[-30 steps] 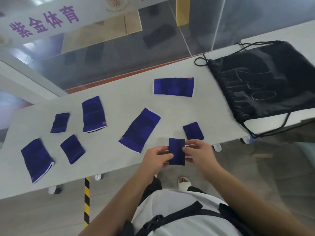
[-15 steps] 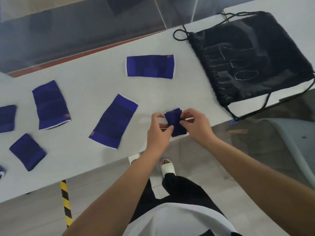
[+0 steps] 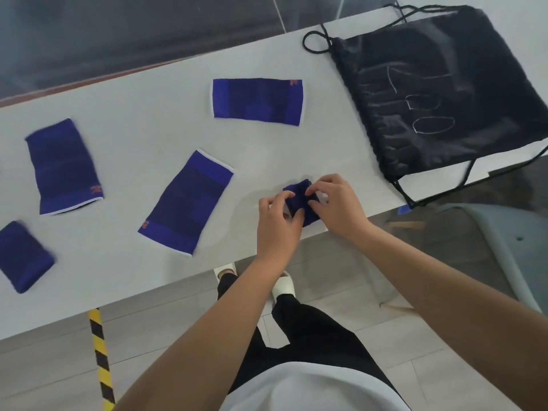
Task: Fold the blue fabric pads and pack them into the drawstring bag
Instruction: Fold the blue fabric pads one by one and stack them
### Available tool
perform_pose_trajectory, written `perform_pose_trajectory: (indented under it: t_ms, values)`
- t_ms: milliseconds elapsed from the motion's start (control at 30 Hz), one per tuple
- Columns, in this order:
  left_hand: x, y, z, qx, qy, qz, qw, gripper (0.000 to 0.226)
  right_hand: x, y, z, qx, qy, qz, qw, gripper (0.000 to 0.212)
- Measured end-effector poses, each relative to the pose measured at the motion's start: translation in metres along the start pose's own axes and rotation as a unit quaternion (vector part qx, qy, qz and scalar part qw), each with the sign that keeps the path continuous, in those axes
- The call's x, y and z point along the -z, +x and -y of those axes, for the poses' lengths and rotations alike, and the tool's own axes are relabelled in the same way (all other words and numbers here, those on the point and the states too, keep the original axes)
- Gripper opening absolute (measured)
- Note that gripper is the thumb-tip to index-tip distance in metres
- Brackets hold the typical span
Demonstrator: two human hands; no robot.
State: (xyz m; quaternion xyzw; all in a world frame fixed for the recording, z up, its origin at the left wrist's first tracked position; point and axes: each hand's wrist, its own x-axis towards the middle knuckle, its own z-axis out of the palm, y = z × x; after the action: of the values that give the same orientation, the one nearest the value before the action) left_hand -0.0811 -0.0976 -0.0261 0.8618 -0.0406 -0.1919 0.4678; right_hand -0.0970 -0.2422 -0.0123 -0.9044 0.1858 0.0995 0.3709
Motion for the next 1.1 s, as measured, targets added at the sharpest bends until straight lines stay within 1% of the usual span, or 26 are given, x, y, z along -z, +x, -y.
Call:
perform_pose_trajectory:
  t_ms: [100,167,267,367,433,567,800,933,1000,1100]
  values:
    - [0.002,-0.003,0.002,-0.085,0.094,-0.013,0.992,0.048,0.005,-0.002,-0.005,0.047,-0.037,-0.015,0.998,0.026]
    - [0.003,-0.003,0.001,-0.129,0.180,0.006,0.975,0.057,0.013,-0.002,-0.008,0.093,-0.068,-0.005,0.993,0.035]
    - [-0.001,0.003,0.004,-0.142,0.309,0.055,0.939,0.064,0.024,0.003,-0.016,0.168,-0.189,0.055,0.966,0.048]
    - [-0.005,0.013,0.018,-0.131,0.389,0.096,0.907,0.065,0.022,0.007,-0.029,0.185,-0.300,0.115,0.929,0.055]
    - [-0.006,0.019,0.027,-0.136,0.401,0.111,0.899,0.066,0.017,0.006,-0.038,0.173,-0.322,0.134,0.921,0.059]
    - [-0.002,0.027,0.034,-0.158,0.410,0.129,0.889,0.067,0.007,0.002,-0.046,0.158,-0.328,0.123,0.923,0.060]
    - [0.005,0.030,0.027,-0.155,0.435,0.158,0.873,0.066,0.004,-0.004,-0.039,0.131,-0.313,0.119,0.933,0.063]
    - [0.017,0.034,0.014,-0.163,0.452,0.176,0.859,0.066,0.006,-0.005,-0.024,0.092,-0.313,0.122,0.937,0.060]
    - [0.030,0.033,0.004,-0.156,0.435,0.164,0.872,0.069,0.012,-0.005,-0.013,0.079,-0.301,0.114,0.944,0.061]
    - [0.064,0.027,-0.006,-0.136,0.382,0.114,0.907,0.071,0.029,-0.011,0.010,0.077,-0.257,0.094,0.959,0.069]
